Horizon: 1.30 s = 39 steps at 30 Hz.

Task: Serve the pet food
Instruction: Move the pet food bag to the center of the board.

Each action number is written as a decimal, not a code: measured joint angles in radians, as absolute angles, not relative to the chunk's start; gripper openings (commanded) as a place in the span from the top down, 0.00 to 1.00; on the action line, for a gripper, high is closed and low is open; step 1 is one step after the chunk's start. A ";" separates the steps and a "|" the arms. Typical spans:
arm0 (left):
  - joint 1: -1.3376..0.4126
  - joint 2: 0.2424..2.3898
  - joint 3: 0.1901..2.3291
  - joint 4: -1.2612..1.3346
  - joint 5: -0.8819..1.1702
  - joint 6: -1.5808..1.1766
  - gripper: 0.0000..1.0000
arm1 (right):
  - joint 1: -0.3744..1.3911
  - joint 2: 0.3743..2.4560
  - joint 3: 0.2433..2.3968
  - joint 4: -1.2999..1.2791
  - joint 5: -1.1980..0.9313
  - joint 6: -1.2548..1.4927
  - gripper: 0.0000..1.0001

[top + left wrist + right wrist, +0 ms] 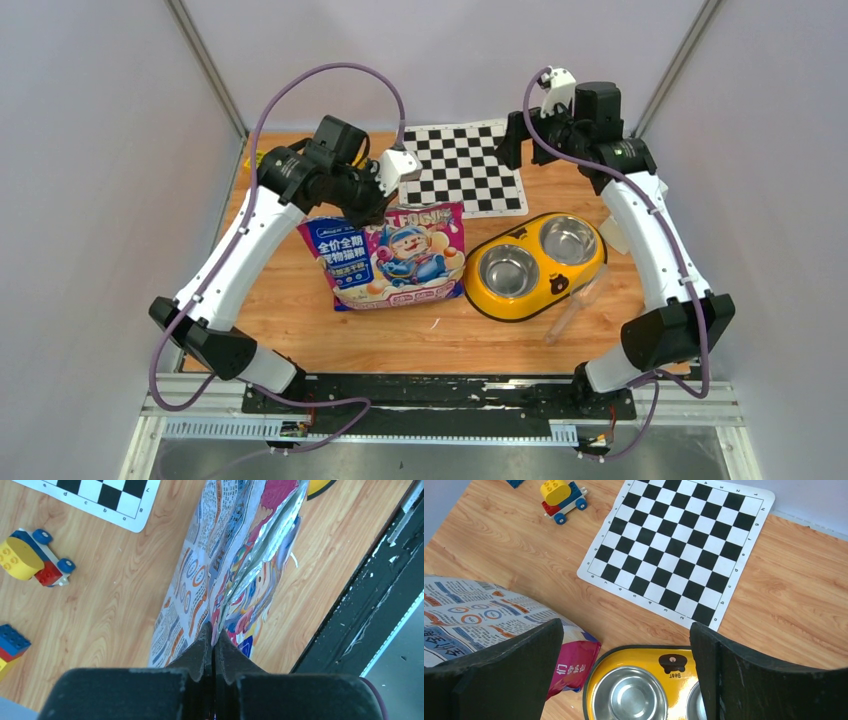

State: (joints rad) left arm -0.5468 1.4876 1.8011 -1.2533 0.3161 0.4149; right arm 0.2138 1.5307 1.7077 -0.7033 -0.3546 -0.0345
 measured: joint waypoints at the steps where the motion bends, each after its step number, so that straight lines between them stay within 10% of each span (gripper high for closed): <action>1: -0.545 1.479 1.792 -1.245 0.314 0.415 0.96 | 0.214 1.530 1.704 -0.701 -0.357 -0.035 0.00; 4: -0.543 1.472 1.788 -1.242 0.309 0.412 0.80 | 0.214 1.530 1.700 -0.697 -0.369 -0.035 0.00; 9: -0.540 1.428 1.811 -1.145 0.308 0.396 0.17 | 0.213 1.520 1.693 -0.688 -0.393 -0.033 0.00; 12: -0.536 1.368 1.841 -1.093 0.306 0.398 0.02 | 0.213 1.505 1.669 -0.679 -0.408 -0.034 0.00; 39: -0.535 1.255 1.852 -1.028 0.221 0.444 0.00 | 0.316 1.247 1.507 -0.634 -0.484 -0.132 0.00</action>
